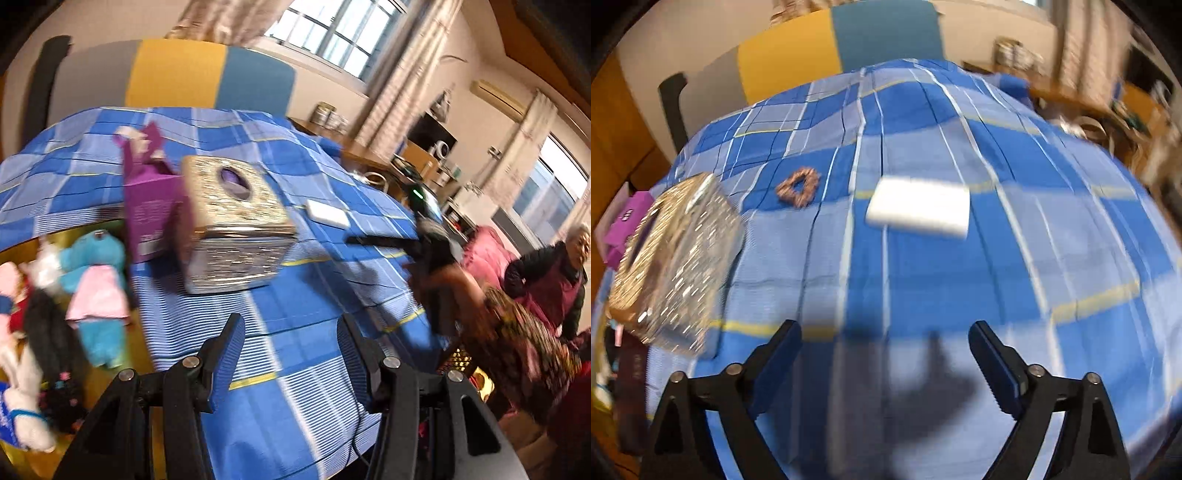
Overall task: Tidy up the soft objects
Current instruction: 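Move the right tool to the white pad and grasp it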
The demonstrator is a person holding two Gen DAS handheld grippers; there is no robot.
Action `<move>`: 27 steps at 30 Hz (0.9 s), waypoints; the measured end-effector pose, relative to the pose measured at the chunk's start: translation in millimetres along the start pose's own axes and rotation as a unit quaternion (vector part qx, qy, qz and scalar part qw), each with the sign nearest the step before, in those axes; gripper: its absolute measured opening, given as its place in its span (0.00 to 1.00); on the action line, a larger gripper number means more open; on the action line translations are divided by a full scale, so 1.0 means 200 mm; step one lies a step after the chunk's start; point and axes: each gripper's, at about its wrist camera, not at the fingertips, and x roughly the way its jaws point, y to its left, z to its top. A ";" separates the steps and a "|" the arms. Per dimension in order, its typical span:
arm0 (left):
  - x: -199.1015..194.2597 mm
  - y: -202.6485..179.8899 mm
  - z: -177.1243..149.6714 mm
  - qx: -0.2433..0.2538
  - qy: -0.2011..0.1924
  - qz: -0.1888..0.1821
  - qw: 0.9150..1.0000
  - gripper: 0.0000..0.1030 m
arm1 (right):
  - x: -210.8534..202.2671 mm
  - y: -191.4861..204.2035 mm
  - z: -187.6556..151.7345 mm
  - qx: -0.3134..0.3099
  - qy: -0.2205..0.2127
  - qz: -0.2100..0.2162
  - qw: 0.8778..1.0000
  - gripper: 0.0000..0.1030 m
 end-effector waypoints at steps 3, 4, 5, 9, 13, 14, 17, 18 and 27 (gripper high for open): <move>0.06 -0.05 0.01 0.003 0.012 -0.008 1.000 0.51 | 0.10 -0.06 0.17 -0.026 -0.003 0.017 1.000 0.93; 0.07 -0.06 0.01 0.004 0.015 -0.008 1.000 0.51 | 0.12 -0.06 0.22 -0.032 -0.003 0.019 0.999 0.93; 0.08 -0.06 0.01 0.005 0.019 -0.007 1.000 0.51 | 0.16 -0.07 0.28 -0.040 -0.002 0.021 0.999 0.93; 0.13 -0.06 0.01 0.004 0.029 0.003 1.000 0.51 | 0.29 -0.08 0.48 -0.064 0.009 0.030 0.997 0.96; 0.15 -0.03 0.02 -0.007 0.034 0.011 0.999 0.51 | 0.45 -0.14 0.59 -0.054 0.035 0.029 0.997 0.96; 0.15 -0.03 0.02 -0.009 0.035 0.012 0.999 0.51 | 0.48 -0.16 0.60 -0.047 0.042 0.030 0.998 0.96; 0.17 -0.02 0.03 -0.011 0.038 0.012 0.999 0.51 | 0.54 -0.21 0.59 -0.030 0.072 0.057 0.995 0.96; 0.18 -0.02 0.03 -0.011 0.038 0.010 0.999 0.51 | 0.54 -0.22 0.58 -0.030 0.081 0.069 0.994 0.96; 0.22 -0.06 0.04 0.001 0.041 -0.008 0.999 0.51 | 0.43 -0.14 0.42 -0.159 0.101 0.044 0.981 0.96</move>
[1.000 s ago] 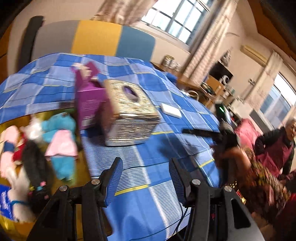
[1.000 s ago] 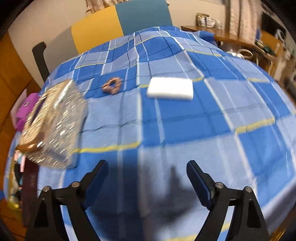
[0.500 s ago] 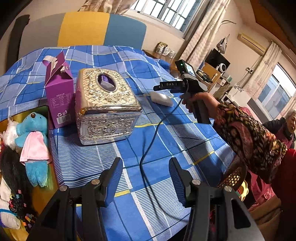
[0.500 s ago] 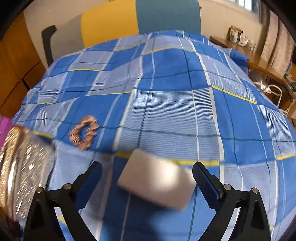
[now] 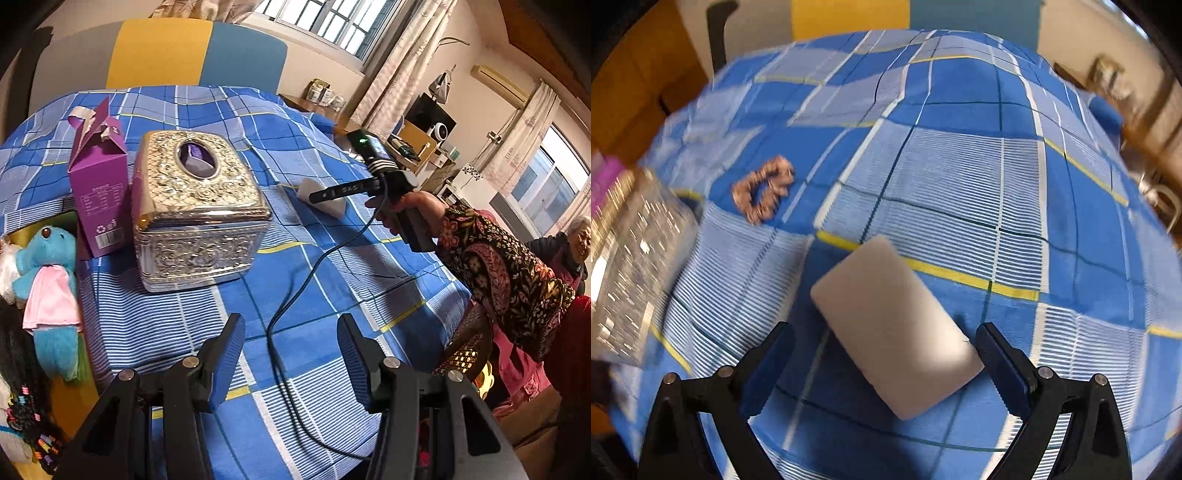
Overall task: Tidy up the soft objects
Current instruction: 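Move the right tool to the white pad and grasp it, then grasp the brown satin scrunchie with the left tool and lift it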
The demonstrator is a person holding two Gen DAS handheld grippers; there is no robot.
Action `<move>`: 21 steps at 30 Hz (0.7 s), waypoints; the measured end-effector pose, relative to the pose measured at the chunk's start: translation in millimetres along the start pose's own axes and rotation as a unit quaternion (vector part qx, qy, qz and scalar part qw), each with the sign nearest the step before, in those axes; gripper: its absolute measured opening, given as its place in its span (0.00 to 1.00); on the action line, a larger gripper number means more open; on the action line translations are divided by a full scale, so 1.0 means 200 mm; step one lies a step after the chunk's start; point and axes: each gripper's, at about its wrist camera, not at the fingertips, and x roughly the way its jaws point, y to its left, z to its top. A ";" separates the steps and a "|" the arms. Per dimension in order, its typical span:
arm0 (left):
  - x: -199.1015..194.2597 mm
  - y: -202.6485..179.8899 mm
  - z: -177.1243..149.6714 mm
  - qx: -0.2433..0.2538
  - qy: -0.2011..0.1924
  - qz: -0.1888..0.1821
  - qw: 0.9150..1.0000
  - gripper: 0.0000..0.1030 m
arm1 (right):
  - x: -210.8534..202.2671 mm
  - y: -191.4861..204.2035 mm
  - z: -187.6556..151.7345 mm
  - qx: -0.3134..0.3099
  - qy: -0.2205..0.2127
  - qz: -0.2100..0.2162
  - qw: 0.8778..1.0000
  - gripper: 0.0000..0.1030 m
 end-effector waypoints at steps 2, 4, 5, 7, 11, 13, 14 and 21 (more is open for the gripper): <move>0.00 -0.01 0.00 0.004 0.000 0.001 1.000 0.51 | 0.03 0.02 0.00 -0.010 0.006 -0.016 1.000 0.95; -0.01 -0.03 0.01 0.009 -0.003 0.004 1.000 0.51 | 0.06 0.02 -0.01 -0.001 0.013 -0.035 0.999 0.88; -0.02 -0.03 0.02 0.009 -0.005 0.007 1.000 0.51 | 0.07 0.02 -0.01 0.005 0.014 -0.042 0.999 0.86; -0.02 -0.04 0.03 0.009 -0.007 0.009 1.000 0.51 | 0.06 0.01 -0.03 0.016 -0.002 -0.064 0.998 0.74; -0.01 -0.07 0.10 0.016 -0.011 0.010 1.000 0.51 | -0.03 -0.05 -0.10 0.073 -0.026 -0.058 0.995 0.69; -0.01 -0.10 0.15 0.027 -0.018 0.008 0.999 0.51 | -0.11 -0.04 -0.16 0.095 -0.042 -0.050 0.993 0.69; -0.01 -0.13 0.18 0.035 -0.022 0.007 0.999 0.51 | -0.15 -0.03 -0.18 0.104 -0.047 -0.046 0.992 0.69; 0.11 -0.30 0.56 0.068 -0.021 0.024 0.997 0.53 | -0.29 0.00 -0.39 0.245 -0.067 -0.008 0.967 0.68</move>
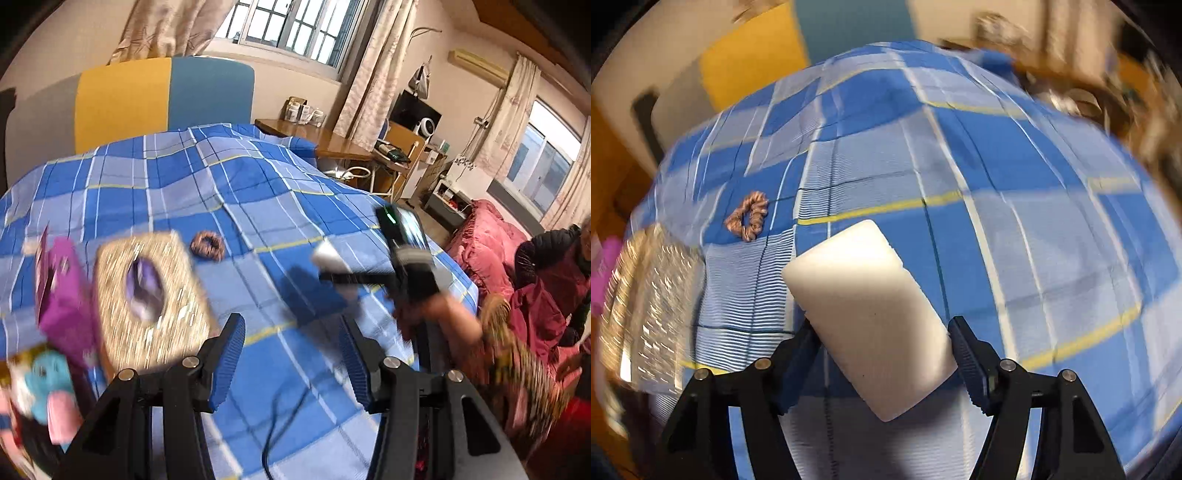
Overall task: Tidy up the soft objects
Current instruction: 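Grasp the brown satin scrunchie with the left tool and lift it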
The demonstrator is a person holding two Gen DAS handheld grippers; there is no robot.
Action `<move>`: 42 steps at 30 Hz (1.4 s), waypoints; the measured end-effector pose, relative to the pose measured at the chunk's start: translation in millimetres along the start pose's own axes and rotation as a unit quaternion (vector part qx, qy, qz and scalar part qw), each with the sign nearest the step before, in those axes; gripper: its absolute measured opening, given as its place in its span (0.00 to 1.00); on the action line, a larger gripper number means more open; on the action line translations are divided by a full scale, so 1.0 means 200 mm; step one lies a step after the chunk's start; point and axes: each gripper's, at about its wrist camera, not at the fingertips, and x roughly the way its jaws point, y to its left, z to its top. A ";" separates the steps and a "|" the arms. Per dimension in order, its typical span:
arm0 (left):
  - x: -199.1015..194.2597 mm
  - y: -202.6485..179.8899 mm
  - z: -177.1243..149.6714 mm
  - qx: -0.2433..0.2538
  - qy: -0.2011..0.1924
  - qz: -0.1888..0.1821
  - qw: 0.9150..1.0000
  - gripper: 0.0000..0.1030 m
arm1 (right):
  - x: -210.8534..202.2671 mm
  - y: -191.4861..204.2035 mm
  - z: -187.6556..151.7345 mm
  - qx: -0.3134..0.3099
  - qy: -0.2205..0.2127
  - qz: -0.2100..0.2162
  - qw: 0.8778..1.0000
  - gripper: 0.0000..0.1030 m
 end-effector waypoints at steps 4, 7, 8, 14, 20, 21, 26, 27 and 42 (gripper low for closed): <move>0.18 -0.03 0.24 0.003 0.012 0.027 1.000 0.57 | 0.04 -0.07 -0.02 0.069 0.016 0.060 0.996 0.68; 0.37 -0.03 0.42 0.019 0.021 0.061 0.998 0.58 | 0.02 -0.04 -0.02 0.062 0.007 0.062 0.996 0.69; 0.45 -0.02 0.46 0.016 0.036 0.067 0.997 0.58 | 0.02 -0.03 -0.01 0.062 0.007 0.068 0.996 0.69; 0.88 0.15 0.57 -0.027 0.105 0.124 0.986 0.58 | -0.01 -0.03 -0.01 0.067 0.007 0.101 0.993 0.69; 1.18 0.28 0.57 -0.038 0.149 0.207 0.966 0.58 | -0.04 -0.05 0.00 0.087 0.005 0.130 0.988 0.69; 1.23 0.30 0.56 -0.045 0.160 0.210 0.963 0.58 | -0.05 -0.05 0.01 0.089 0.001 0.133 0.987 0.69; 1.35 0.40 0.54 -0.069 0.179 0.233 0.953 0.58 | -0.07 -0.07 0.02 0.100 -0.004 0.141 0.985 0.69; 1.37 0.41 0.53 -0.071 0.186 0.235 0.951 0.58 | -0.07 -0.07 0.01 0.100 -0.003 0.142 0.985 0.69; 1.44 0.50 0.49 -0.090 0.176 0.236 0.952 0.38 | -0.07 -0.06 0.00 0.096 0.000 0.149 0.984 0.69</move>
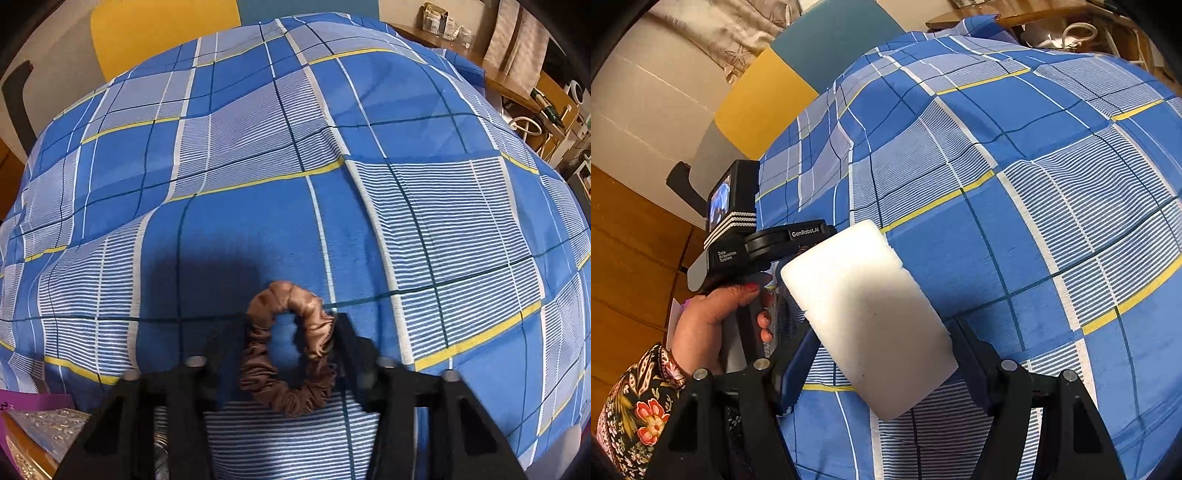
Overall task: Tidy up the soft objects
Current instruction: 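Grasp the brown satin scrunchie with the left tool and lift it, then carry the scrunchie to the gold tray and release it with left tool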
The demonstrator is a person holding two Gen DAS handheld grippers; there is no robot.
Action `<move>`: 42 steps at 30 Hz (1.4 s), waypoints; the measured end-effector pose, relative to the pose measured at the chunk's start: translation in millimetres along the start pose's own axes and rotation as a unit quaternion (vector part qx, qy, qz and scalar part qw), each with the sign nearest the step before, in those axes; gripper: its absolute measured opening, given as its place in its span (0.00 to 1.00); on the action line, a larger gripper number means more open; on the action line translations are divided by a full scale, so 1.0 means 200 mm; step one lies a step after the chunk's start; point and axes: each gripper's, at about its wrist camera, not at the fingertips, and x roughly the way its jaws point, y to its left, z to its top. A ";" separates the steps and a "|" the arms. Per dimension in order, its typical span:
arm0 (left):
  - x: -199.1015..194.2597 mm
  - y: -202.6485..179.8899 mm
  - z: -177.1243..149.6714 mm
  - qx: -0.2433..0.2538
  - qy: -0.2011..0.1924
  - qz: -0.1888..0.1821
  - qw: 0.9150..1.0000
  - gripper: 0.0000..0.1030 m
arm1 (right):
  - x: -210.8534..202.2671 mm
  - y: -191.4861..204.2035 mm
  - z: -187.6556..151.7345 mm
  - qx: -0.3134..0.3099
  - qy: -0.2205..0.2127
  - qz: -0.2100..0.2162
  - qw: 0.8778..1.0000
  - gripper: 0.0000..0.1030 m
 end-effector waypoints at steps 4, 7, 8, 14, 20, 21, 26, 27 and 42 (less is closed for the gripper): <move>-0.02 -0.02 -0.02 0.016 -0.011 -0.011 1.000 0.19 | 0.00 0.00 0.00 0.001 -0.003 -0.003 1.000 0.69; -0.05 -0.07 -0.05 0.039 -0.027 -0.021 0.999 0.14 | -0.01 0.01 0.00 -0.008 -0.009 -0.014 1.000 0.69; -0.06 -0.09 -0.05 0.046 -0.033 -0.022 0.998 0.14 | -0.01 0.01 0.00 -0.011 -0.010 -0.018 1.000 0.69; -0.15 -0.15 -0.09 0.062 -0.068 -0.043 0.995 0.12 | -0.02 0.00 0.00 -0.009 -0.011 -0.026 1.000 0.69; -0.25 -0.16 -0.15 0.040 -0.084 -0.083 0.992 0.12 | -0.03 0.00 0.01 -0.017 -0.018 -0.039 0.999 0.69; -0.27 -0.16 -0.16 0.037 -0.084 -0.089 0.992 0.12 | -0.03 0.00 0.01 -0.018 -0.020 -0.044 0.999 0.69; -0.39 -0.15 -0.25 0.032 -0.090 -0.130 0.987 0.11 | -0.05 -0.03 0.03 -0.011 -0.027 -0.057 0.998 0.69; -0.42 -0.14 -0.27 0.031 -0.094 -0.140 0.985 0.11 | -0.05 -0.04 0.03 -0.008 -0.028 -0.060 0.998 0.69; -0.99 0.06 -0.89 0.065 -0.157 -0.240 0.956 0.11 | -0.05 -0.12 0.04 0.012 -0.032 -0.081 0.996 0.69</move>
